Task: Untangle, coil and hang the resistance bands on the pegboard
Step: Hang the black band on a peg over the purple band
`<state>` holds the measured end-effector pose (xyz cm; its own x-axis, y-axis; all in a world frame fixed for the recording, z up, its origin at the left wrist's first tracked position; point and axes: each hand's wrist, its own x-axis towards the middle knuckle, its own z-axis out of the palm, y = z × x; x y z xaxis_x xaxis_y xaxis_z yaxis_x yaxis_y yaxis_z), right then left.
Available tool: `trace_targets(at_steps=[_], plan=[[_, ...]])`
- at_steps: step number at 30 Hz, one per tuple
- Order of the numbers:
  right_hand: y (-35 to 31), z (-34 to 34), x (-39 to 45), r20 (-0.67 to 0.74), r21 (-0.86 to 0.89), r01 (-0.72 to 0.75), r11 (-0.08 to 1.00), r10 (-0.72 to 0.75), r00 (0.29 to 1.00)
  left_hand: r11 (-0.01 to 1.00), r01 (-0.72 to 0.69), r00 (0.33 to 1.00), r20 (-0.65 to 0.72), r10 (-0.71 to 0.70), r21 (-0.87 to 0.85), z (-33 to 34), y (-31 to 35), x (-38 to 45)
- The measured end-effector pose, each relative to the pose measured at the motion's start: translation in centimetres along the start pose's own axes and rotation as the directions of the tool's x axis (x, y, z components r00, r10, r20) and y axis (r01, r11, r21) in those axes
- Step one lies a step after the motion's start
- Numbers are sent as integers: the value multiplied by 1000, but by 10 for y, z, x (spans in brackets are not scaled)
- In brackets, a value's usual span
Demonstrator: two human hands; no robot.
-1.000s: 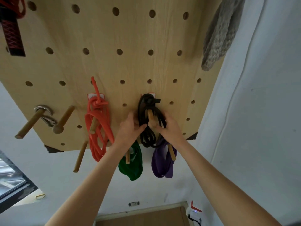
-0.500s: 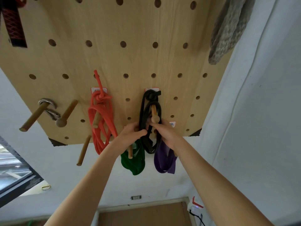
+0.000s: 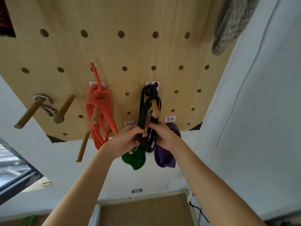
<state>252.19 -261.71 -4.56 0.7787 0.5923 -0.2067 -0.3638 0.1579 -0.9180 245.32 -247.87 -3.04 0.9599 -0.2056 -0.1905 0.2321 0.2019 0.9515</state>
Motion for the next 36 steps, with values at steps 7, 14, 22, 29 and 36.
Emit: trace_targets(at_steps=[7,14,22,29,36], plan=[[1,-7,-2,-277,-180,54,982,-103,955,1000,-13,993,-117,12,-7,-6,-8,-2],[5,-23,-1,-209,-883,125,452,-618,757,722,78,780,-493,386,688,4,-18,40],[-22,-29,3,-219,-905,-35,425,-393,893,659,70,756,-471,455,749,5,-3,27],[-83,-30,-33,-77,-795,246,555,-493,866,500,-120,661,-307,685,858,19,44,24],[-93,1,-15,93,-860,396,321,-664,741,395,-221,598,-196,777,892,26,58,30]])
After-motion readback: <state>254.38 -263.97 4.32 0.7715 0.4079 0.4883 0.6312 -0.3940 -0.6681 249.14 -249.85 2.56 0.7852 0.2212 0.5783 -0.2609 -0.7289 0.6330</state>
